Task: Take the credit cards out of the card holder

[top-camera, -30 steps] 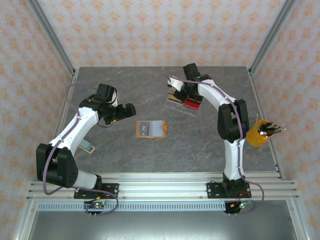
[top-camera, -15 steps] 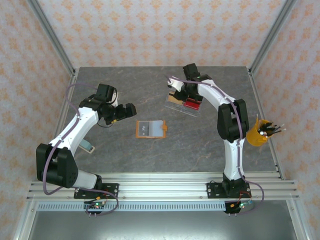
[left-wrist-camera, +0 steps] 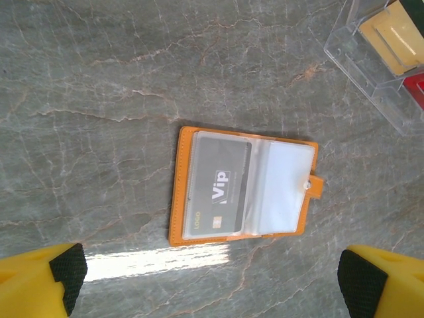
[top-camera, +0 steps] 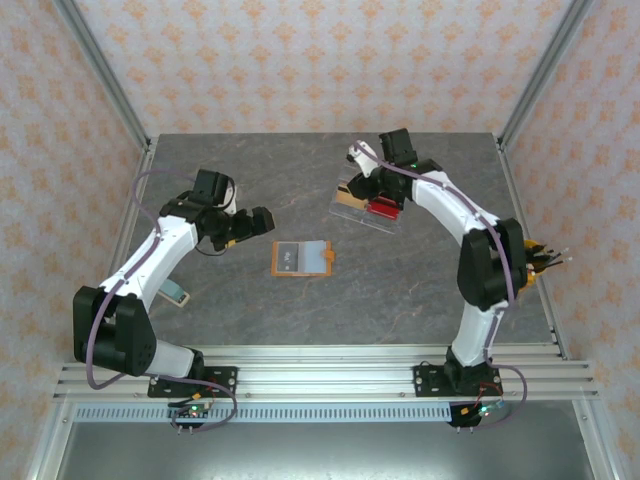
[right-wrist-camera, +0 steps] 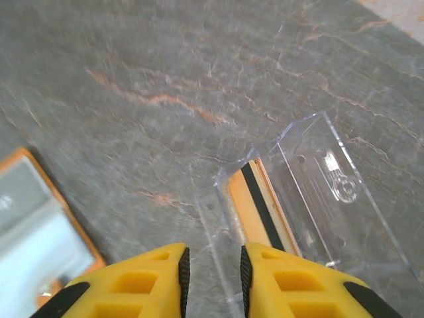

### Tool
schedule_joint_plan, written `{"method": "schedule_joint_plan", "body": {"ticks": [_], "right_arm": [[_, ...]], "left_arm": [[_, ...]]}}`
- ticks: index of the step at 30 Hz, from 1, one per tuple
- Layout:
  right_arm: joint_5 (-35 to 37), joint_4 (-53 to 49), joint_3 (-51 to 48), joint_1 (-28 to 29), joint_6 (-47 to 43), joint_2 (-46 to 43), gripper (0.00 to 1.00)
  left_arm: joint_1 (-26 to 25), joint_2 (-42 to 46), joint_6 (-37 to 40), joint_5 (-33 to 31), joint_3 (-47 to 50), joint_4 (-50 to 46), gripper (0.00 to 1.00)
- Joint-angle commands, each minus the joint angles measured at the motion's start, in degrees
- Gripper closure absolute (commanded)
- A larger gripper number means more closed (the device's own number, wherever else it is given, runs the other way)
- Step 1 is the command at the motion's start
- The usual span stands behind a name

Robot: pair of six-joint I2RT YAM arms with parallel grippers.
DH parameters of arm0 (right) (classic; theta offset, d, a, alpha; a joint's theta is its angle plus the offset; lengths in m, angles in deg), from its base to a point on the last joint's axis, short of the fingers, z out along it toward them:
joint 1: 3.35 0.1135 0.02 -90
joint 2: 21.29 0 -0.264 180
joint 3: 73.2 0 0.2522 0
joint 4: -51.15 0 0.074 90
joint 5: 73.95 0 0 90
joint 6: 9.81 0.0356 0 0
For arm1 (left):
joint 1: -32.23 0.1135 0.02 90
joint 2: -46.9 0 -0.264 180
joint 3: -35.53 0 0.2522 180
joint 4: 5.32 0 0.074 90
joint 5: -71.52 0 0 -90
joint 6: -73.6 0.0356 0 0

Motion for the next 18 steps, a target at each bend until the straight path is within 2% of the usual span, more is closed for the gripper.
{"method": "schedule_joint_plan", "body": {"ticks": [1,4,9,14,18], "right_arm": [[2.63,4.37,-5.07,2.49,17.05,-6.4,0.69],[-1.07,5.0,-10.6,3.5,25.66,-9.91,0.65],[-2.97,4.97,-17.04,5.04,43.0,-10.96,0.65],[-4.86,9.31,-21.87,11.54,47.15,-7.85,0.64],[3.02,6.5,-18.46,19.0,48.67,-3.3,0.63]], "left_arm": [[0.49,0.47,-2.51,1.84,2.39,2.59,0.0],[0.17,0.45,-4.32,3.3,5.1,4.97,0.0],[-1.55,0.16,-7.56,4.9,9.67,10.08,0.0],[-3.55,-2.0,-11.04,4.7,11.98,14.42,0.0],[-4.02,-3.82,-11.44,1.16,11.65,12.34,0.0]]}}
